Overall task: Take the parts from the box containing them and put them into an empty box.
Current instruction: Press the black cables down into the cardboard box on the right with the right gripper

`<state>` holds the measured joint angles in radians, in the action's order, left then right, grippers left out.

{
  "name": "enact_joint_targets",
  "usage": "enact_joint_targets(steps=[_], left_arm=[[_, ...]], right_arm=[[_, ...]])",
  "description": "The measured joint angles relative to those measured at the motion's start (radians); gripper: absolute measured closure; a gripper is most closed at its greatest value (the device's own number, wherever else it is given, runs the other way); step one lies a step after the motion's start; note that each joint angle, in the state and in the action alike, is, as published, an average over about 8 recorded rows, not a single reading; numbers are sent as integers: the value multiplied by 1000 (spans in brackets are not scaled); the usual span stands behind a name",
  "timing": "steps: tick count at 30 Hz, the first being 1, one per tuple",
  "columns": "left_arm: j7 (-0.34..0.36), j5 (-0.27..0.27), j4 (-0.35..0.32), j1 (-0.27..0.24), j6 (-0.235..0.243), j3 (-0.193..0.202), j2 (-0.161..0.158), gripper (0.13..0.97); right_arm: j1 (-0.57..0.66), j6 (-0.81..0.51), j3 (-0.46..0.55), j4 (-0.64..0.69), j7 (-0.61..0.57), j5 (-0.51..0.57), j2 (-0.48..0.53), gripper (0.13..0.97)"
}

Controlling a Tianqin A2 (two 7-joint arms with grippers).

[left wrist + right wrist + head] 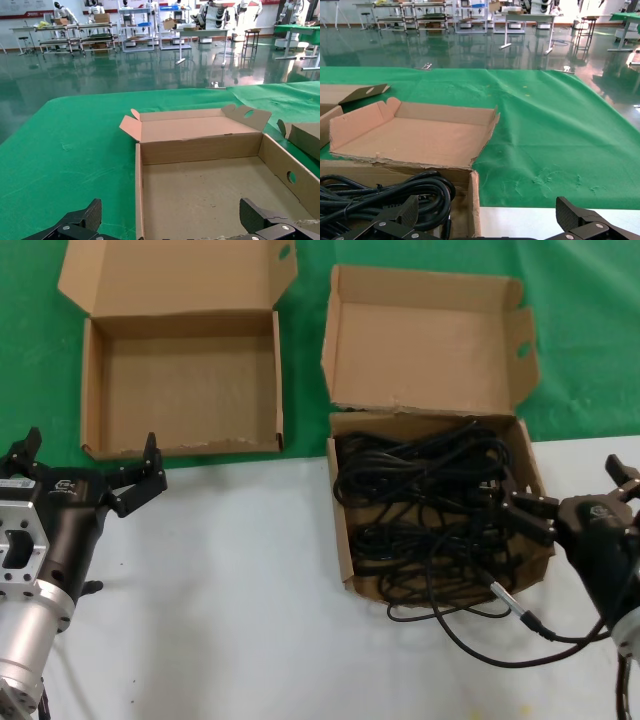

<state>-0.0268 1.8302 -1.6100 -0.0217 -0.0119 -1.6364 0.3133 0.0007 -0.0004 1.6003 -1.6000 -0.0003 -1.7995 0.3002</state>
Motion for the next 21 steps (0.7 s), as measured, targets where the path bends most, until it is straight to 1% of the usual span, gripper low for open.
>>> enact_joint_targets(steps=[19, 21], left_arm=[[0, 0, 0, 0, 0, 0, 0, 140], [0, 0, 0, 0, 0, 0, 0, 156]], right_arm=[[0, 0, 0, 0, 0, 0, 0, 129], [-2, -1, -1, -2, 0, 0, 1, 129]])
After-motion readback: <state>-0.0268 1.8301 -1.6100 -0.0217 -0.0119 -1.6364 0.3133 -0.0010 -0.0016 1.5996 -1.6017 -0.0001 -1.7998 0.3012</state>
